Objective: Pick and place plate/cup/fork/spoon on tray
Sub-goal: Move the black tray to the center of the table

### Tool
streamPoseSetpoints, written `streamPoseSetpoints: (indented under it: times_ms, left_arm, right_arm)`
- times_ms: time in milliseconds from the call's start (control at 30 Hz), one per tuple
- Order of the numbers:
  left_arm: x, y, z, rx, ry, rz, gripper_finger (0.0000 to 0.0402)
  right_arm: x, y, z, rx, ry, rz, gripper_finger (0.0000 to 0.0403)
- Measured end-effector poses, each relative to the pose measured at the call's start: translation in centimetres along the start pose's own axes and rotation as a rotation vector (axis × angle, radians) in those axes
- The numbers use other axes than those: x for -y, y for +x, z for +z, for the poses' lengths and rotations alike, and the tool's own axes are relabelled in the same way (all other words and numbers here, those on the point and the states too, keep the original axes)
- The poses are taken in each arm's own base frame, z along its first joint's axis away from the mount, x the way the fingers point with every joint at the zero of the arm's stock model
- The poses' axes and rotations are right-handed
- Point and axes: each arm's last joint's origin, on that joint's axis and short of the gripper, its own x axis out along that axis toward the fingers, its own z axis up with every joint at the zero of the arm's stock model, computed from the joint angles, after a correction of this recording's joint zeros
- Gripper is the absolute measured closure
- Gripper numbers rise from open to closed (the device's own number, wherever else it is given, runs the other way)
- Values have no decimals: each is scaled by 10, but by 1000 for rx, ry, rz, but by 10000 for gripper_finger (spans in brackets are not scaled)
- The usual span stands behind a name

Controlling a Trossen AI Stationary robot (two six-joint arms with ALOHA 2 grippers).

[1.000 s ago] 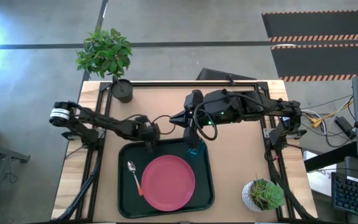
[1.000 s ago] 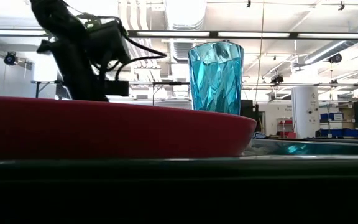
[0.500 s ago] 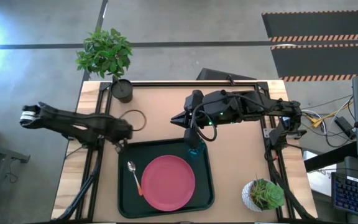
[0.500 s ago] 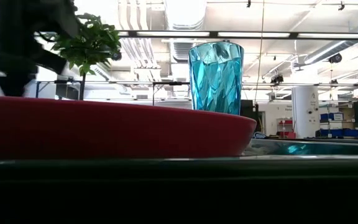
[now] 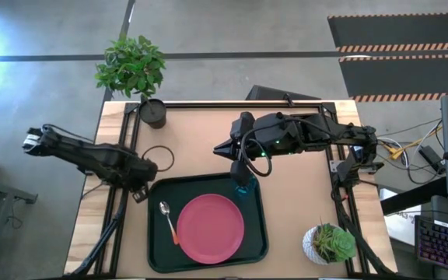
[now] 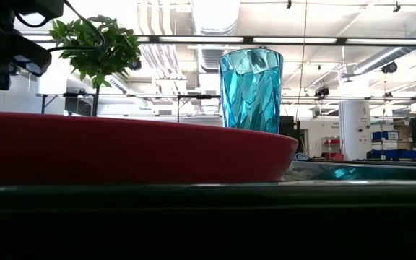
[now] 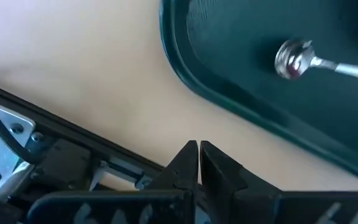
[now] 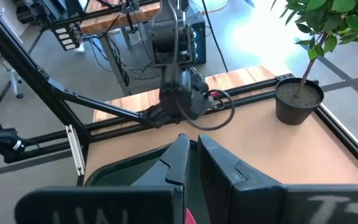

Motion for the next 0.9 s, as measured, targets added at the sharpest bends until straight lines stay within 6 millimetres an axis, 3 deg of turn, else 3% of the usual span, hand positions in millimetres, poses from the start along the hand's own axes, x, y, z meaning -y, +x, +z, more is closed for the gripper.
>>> streamPoseSetpoints:
  times_ms: [400, 733, 900]
  left_arm:
    - [35, 30, -6, -277, 62, 36, 401]
    - [70, 56, -7, -284, 48, -62, 402]
    - [70, 68, -8, -304, 30, -2, 402]
  right_arm:
    - [0, 0, 0, 0, -1, 0, 380]
    - [0, 0, 0, -6, -22, 10, 380]
    - [-1, 0, -1, -20, -23, 32, 380]
